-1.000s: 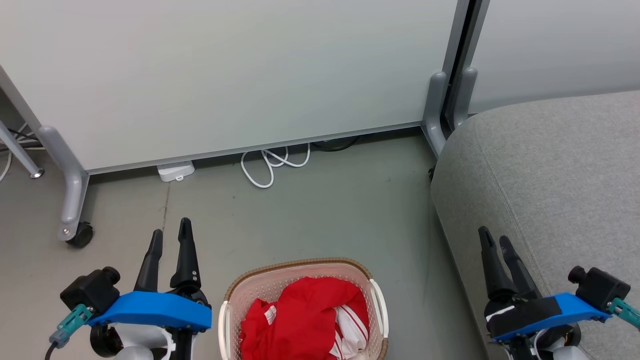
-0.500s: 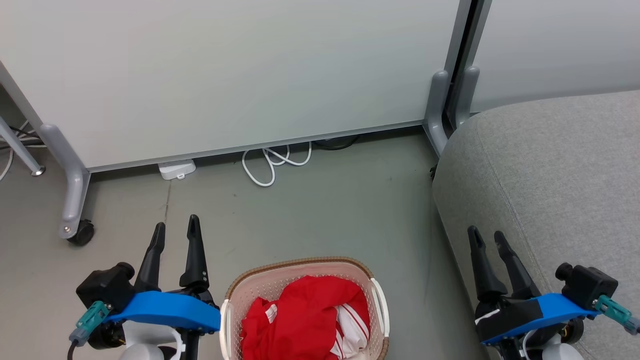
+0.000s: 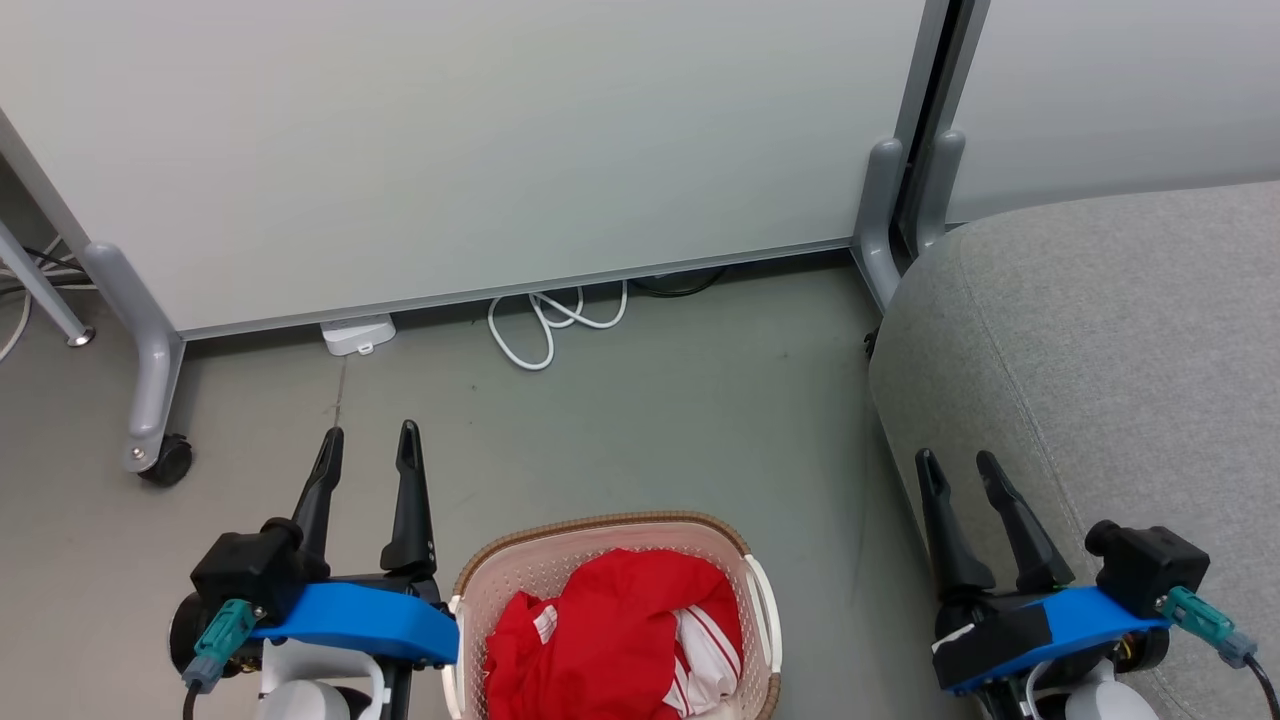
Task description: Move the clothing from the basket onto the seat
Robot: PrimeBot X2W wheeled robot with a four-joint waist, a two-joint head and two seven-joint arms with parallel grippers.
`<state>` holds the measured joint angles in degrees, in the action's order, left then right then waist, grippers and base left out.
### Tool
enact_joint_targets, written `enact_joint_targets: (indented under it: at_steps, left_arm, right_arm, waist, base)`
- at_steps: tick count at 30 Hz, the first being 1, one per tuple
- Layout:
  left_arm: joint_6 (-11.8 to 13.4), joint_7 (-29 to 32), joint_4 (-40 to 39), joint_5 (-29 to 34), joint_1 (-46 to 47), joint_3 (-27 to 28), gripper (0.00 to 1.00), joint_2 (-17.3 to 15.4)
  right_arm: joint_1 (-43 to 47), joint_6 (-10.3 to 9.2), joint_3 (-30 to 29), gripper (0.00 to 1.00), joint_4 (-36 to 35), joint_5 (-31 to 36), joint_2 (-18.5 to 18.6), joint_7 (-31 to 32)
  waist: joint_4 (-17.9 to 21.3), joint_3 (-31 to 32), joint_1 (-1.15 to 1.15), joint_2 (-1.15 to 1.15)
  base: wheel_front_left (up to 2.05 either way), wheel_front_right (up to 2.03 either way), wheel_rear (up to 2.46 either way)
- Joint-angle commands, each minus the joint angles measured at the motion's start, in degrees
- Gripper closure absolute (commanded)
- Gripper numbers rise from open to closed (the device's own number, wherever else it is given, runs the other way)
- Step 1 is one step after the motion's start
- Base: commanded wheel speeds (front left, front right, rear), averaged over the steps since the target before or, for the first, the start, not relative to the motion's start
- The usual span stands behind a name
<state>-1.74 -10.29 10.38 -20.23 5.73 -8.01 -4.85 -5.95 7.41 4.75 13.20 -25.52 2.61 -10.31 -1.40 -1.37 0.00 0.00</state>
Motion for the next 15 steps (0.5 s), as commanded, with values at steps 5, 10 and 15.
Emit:
enact_joint_targets:
  at_steps: [5,10,15]
  left_arm:
    - [0.4,-1.2,-0.7,4.0,1.1,-0.7,0.00,-0.4]
    - [0.5,-1.8,-0.8,6.5,1.0,-1.1,0.00,-0.4]
    - [0.4,-2.5,-0.4,8.4,1.1,-1.1,0.00,-0.1]
  right_arm:
    - [-1.2,0.12,0.7,0.00,-0.5,4.1,0.4,-1.3]
    - [-1.1,0.12,1.1,0.00,-0.6,6.6,0.4,-1.9]
    - [-1.3,0.12,1.4,0.00,-0.7,8.9,0.4,-2.5]
  waist:
    - [-0.1,-0.1,0.00,0.00]
    - [-0.1,-0.1,0.00,0.00]
    - [-0.3,-0.3,0.00,0.00]
  base:
    - [0.00,0.00,0.00]
    - [0.00,0.00,0.00]
    - [0.00,0.00,0.00]
